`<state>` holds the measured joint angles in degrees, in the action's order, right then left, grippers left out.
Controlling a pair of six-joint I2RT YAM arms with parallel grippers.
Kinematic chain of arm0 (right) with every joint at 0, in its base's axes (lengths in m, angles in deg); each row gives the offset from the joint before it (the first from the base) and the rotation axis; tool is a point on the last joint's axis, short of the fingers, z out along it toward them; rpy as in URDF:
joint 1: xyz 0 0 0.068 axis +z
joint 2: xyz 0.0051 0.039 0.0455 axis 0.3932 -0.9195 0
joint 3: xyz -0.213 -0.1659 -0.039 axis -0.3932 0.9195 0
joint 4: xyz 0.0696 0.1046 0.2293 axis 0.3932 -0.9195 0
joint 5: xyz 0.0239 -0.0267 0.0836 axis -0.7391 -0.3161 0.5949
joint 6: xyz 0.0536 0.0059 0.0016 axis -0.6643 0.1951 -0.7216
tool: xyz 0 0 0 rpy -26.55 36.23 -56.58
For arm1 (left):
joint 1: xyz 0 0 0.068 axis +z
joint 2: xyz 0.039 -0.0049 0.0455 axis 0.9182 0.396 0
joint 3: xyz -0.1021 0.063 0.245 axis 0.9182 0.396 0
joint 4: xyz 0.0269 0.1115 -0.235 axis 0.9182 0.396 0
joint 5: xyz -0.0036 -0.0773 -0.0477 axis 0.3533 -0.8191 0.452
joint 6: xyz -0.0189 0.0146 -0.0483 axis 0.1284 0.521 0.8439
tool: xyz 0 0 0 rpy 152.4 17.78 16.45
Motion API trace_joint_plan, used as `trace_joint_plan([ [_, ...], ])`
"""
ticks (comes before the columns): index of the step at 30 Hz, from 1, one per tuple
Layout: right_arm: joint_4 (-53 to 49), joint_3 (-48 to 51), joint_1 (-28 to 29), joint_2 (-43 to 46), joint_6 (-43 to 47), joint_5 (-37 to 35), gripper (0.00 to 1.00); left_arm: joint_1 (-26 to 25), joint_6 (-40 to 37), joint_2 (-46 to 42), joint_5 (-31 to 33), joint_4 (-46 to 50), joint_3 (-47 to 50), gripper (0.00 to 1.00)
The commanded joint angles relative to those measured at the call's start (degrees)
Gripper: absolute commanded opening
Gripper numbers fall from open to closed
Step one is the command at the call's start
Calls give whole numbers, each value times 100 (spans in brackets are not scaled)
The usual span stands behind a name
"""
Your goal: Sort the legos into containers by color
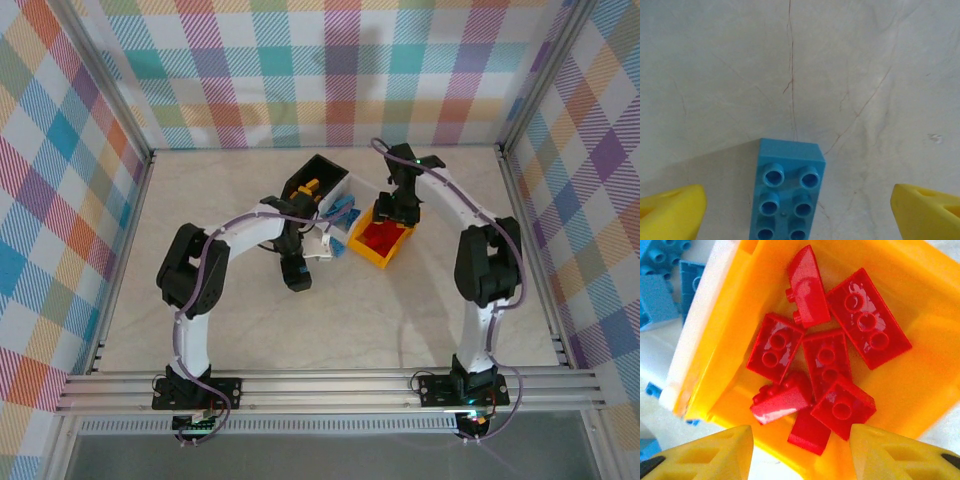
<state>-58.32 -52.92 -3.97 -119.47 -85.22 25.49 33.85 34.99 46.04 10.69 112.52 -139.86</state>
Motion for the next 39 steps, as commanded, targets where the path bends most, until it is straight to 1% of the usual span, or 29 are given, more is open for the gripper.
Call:
trace_joint_plan([
  [1,-96,298,-20,638,-20,198,55,-40,-290,124,420,-249,209,93],
  [3,-47,485,-25,866,-48,297,55,-36,-201,191,601,-379,247,91],
  [5,8,645,-24,1068,-58,383,55,-62,-122,271,732,-411,235,85],
  [7,17,759,-21,1219,-47,412,55,-75,-26,375,710,-328,162,75],
  [8,5,793,-20,1278,-31,414,55,-79,41,406,709,-292,126,67],
  [10,-7,841,-20,1371,-31,432,56,-96,182,472,659,-190,57,53],
  [12,21,899,-20,1450,-57,487,56,-111,245,520,561,-26,-11,44],
  [14,61,947,-20,1507,-70,517,56,-128,355,512,517,27,10,31],
  [16,98,1019,-22,1532,-66,504,56,-128,451,466,409,113,21,21],
  [18,122,1087,-20,1547,-58,510,56,-128,563,392,338,193,31,18],
  [20,158,1170,-23,1571,-58,526,56,-122,716,254,228,271,27,18],
  [23,246,1343,-20,1640,-80,554,56,-101,1086,-22,-73,339,-75,16],
  [27,337,1625,-20,1783,-118,648,56,54,1953,-446,-718,128,-410,16],
  [29,412,1808,-20,1899,-153,695,56,83,2383,-563,-879,-56,-668,17],
  [31,491,1990,-24,2037,-196,741,56,83,2693,-495,-877,-127,-1093,17],
  [33,535,2143,-20,2142,-237,780,56,83,2888,-286,-662,-87,-1604,17],
  [39,630,2413,-20,2468,-346,992,56,78,3227,905,-140,222,-3490,17],
])
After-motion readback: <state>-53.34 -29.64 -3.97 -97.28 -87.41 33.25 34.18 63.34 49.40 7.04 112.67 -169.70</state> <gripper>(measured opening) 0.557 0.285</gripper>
